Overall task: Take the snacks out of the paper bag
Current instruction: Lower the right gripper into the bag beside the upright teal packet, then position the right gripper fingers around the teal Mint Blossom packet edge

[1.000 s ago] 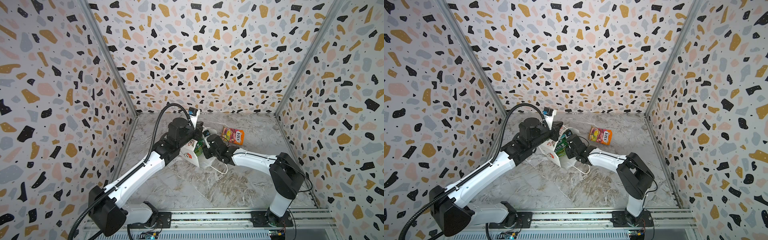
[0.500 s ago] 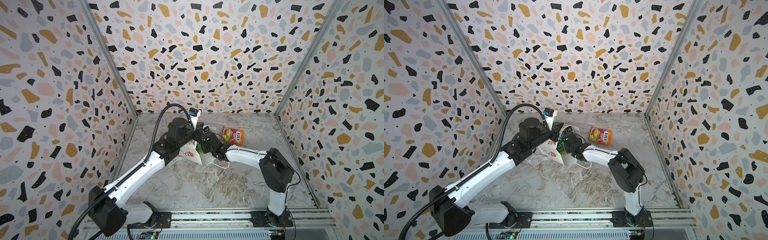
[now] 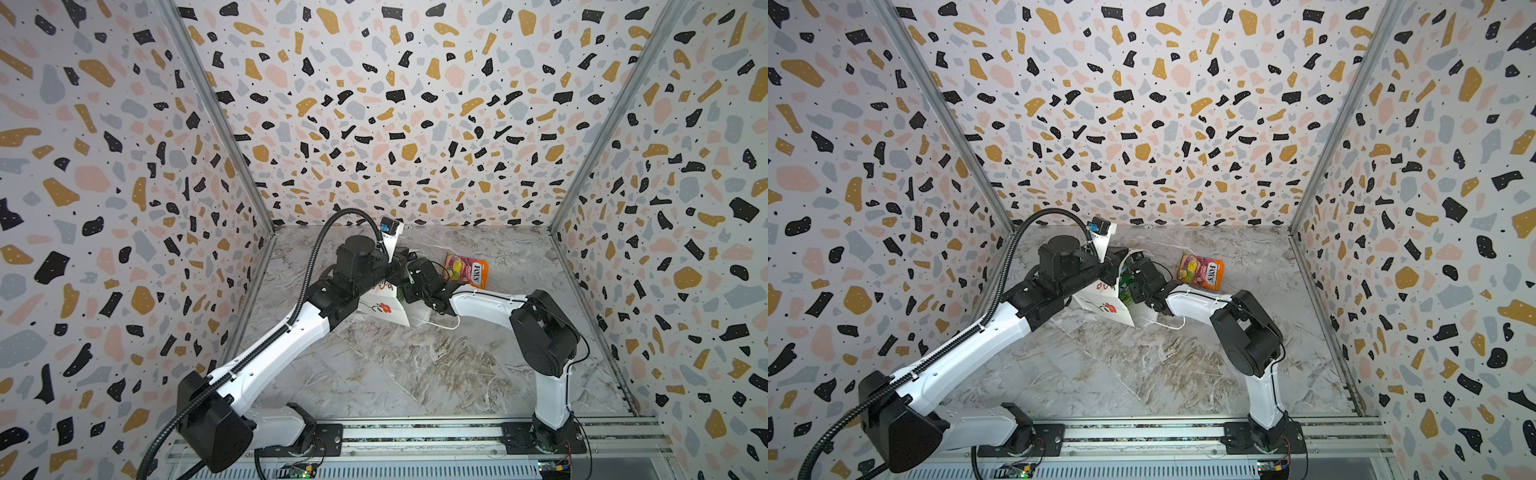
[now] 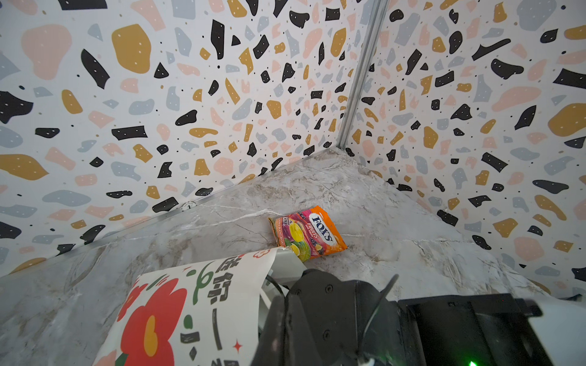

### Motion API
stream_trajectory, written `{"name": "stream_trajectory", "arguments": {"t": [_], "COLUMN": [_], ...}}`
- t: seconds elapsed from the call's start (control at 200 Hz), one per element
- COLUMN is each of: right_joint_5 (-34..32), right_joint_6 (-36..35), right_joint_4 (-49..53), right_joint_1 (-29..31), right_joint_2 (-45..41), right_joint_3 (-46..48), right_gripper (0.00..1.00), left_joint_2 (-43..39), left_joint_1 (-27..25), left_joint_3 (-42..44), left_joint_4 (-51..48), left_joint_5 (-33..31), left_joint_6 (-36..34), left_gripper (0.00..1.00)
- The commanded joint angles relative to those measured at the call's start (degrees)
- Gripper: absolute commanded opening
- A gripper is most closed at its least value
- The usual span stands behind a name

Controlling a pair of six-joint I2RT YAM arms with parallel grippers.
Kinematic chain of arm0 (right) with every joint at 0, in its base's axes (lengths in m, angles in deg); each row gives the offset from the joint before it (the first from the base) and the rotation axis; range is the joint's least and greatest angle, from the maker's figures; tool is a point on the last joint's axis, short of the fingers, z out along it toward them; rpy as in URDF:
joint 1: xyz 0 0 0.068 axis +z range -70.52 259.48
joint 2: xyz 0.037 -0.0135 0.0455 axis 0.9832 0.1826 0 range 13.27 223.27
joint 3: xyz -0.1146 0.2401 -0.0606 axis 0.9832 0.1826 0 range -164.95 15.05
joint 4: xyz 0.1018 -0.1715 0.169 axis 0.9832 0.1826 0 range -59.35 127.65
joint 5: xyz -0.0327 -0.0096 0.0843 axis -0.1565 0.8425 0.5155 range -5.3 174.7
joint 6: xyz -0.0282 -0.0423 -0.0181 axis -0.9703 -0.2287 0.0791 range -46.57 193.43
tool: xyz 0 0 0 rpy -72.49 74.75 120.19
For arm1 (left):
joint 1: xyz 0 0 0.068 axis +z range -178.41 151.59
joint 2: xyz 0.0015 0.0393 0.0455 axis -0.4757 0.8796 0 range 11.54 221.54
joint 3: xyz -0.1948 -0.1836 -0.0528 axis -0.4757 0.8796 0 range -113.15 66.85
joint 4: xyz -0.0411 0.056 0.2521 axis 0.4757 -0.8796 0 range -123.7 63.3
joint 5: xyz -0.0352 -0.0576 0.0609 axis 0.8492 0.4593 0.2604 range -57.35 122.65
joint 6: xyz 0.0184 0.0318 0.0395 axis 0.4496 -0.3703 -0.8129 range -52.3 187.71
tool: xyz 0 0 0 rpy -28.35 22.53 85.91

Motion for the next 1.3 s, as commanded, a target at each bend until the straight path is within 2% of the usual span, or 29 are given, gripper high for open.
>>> {"name": "stream_trajectory", "arguments": {"t": [0.0,0.15,0.215,0.315,0.431,0.801,1.106,1.297], "right_joint_5": [4.0,6.75,7.85,7.93,9.02,11.91,16.23,20.43], "right_joint_6": [0.01,-2.11,-2.8,-3.11,-3.23,-4.15,-4.85,-5.37], "right_joint_4": [-1.62,-2.02,-2.23,-2.92,-4.51,-5.06,-2.73,0.55], "right_joint_1": [-1.15,-1.43,-1.65,-1.69,-1.96,-2.3,-3.84,-5.3], "right_joint_2": [0.96,1.72,1.55,0.87,-1.24,-11.86,-22.21,-25.64], "right_joint_3": [-3.0,-3.95,-3.88,-3.13,-0.88,8.4,14.29,15.67], "right_gripper": [0.36,0.31,0.17,0.0,0.0,0.0,0.0,0.0], "left_joint_2": [-1.11,-1.14,-1.16,-1.03,-1.03,-1.08,-0.08,0.39], "left_joint_1": [-0.2,-0.16,-0.18,-0.18,-0.17,-0.16,-0.16,-0.16], "left_joint_3": [-0.19,-0.26,-0.26,-0.32,-0.32,-0.26,-0.57,-0.65], "left_joint_4": [3.31,3.24,3.05,2.89,2.79,1.57,1.14,1.14], "left_joint_5": [1.51,1.2,0.82,0.37,-0.59,-10.64,-10.29,-9.57], "left_joint_6": [-0.88,-1.07,-1.13,-1.19,-1.25,-0.93,-0.74,-0.52], "left_gripper": [0.0,0.0,0.0,0.0,0.0,0.0,0.0,0.0]}}
